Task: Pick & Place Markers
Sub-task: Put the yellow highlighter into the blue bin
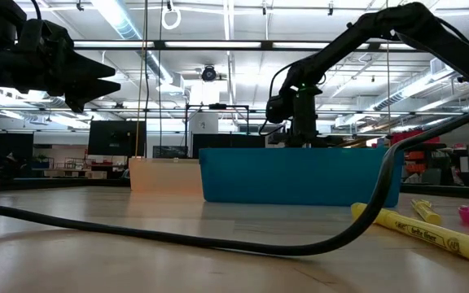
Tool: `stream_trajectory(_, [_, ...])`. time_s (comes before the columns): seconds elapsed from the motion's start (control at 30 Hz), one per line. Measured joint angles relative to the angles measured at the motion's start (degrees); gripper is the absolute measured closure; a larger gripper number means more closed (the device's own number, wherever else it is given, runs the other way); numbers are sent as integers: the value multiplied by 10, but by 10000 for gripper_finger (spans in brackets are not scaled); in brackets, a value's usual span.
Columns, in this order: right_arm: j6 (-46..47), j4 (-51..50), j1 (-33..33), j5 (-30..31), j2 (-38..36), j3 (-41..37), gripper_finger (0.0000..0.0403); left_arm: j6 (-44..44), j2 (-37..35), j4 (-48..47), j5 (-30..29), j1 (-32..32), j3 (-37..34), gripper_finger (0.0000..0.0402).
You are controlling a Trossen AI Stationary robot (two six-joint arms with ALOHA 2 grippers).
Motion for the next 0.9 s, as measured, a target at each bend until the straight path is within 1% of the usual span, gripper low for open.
stream_trajectory(0.1, [-10,0,-1,0,0,0,219,0,0,0,0,0,0,179])
stream_trajectory(0.2, [-18,-7,-1,1,-1,0,206,0,0,0,0,0,0,179])
stream_trajectory(0.33, [-20,-6,-5,10,-1,0,205,0,0,0,0,0,0,179])
stream_trajectory(0.53, [-35,-14,-6,14,-8,0,212,0,0,0,0,0,0,179])
stream_trajectory(0.73, [-34,-27,-4,31,-57,0,213,0,0,0,0,0,0,179])
stream_trajectory(0.9, [-10,-53,9,33,-114,1,213,-1,0,0,0,0,0,179])
